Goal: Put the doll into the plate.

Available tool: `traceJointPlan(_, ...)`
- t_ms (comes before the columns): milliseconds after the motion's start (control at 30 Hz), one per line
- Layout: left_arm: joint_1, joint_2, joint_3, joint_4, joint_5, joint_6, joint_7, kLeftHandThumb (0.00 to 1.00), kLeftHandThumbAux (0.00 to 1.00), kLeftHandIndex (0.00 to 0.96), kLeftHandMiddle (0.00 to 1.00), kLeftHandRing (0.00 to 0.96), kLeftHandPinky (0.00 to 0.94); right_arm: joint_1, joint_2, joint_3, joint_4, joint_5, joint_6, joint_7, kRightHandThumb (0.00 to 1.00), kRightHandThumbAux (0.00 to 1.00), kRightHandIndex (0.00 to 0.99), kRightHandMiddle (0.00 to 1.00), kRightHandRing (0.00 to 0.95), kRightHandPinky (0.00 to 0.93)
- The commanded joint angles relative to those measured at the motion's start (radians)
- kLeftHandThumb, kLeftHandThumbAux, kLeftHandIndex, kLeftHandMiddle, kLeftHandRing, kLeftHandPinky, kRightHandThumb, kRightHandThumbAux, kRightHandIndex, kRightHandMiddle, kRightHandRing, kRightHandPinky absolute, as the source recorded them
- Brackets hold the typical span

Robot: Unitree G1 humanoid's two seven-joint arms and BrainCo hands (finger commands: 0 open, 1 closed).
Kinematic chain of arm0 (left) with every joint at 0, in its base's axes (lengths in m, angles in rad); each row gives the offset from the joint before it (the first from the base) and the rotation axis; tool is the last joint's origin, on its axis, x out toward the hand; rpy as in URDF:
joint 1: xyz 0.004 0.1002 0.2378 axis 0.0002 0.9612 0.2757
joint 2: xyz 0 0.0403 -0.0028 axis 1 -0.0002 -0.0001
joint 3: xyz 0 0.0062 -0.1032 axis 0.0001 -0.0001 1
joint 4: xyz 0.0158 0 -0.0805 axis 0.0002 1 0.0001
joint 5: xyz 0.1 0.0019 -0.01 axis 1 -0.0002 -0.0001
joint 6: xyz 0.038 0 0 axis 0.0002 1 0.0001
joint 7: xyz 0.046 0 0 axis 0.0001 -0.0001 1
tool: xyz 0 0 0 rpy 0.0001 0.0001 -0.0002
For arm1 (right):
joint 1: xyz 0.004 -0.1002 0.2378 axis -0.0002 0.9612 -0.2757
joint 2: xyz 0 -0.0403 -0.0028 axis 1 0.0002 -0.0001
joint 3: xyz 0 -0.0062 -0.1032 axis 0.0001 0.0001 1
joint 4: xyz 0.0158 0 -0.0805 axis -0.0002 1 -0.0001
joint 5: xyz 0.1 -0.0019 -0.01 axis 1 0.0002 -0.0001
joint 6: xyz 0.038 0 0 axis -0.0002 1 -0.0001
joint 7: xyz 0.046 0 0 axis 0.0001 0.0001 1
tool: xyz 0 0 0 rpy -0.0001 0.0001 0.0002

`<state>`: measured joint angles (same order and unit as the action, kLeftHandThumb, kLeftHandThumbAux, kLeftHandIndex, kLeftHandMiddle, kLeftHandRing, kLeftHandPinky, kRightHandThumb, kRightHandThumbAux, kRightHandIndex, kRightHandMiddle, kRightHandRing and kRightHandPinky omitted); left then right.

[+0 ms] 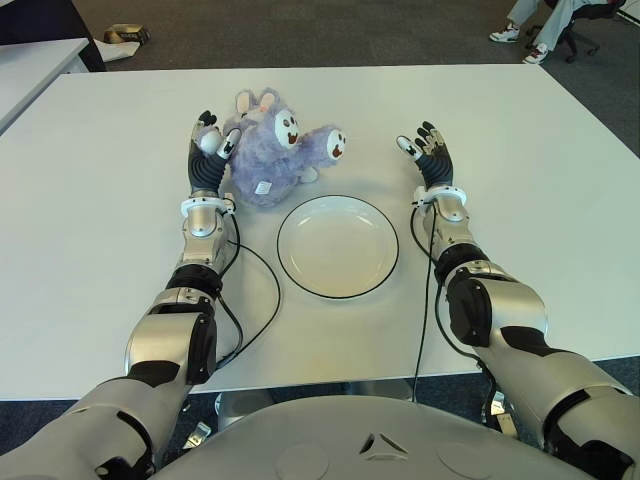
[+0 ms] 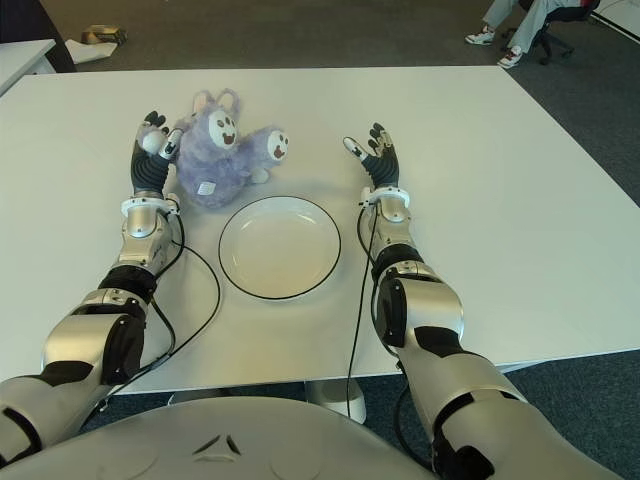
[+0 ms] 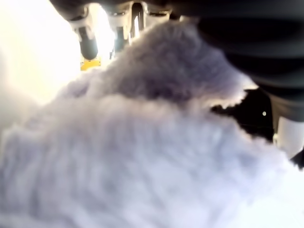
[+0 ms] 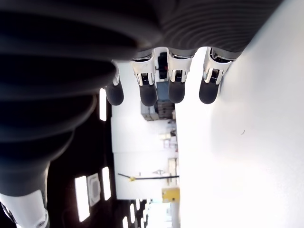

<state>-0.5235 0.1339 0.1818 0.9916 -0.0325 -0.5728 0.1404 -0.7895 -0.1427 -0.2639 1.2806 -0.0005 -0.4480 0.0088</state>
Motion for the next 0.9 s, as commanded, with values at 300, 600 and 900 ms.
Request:
traceJointPlan(300,0.135,-0.034,-0.006,0.087,0.007,-0.006,-0.007,0.000,0.499,0.000,0.100,0.078,0.034,0.096,0.024,0.001,0.052,0.003,0.052,0.000,0.052,0.654,0.022,0.040,0.029,0.028)
traceJointPlan(600,0.131,-0.036,-0.005,0.091,0.006,-0.006,-0.006,0.000,0.503,0.000,0.101,0.080,0.042,0.095,0.021,0.010,0.052,-0.004,0.051,0.000,0.044,0.655,0.020,0.037,0.027,0.025)
traceJointPlan(900,0.123,-0.035,-0.003,0.099,0.005,-0.005,-0.005,0.000,0.496,0.000,0.105,0.086,0.048,0.092,0.021,0.017,0.053,-0.007,0.053,0.002,0.045,0.662,0.016,0.041,0.028,0.014)
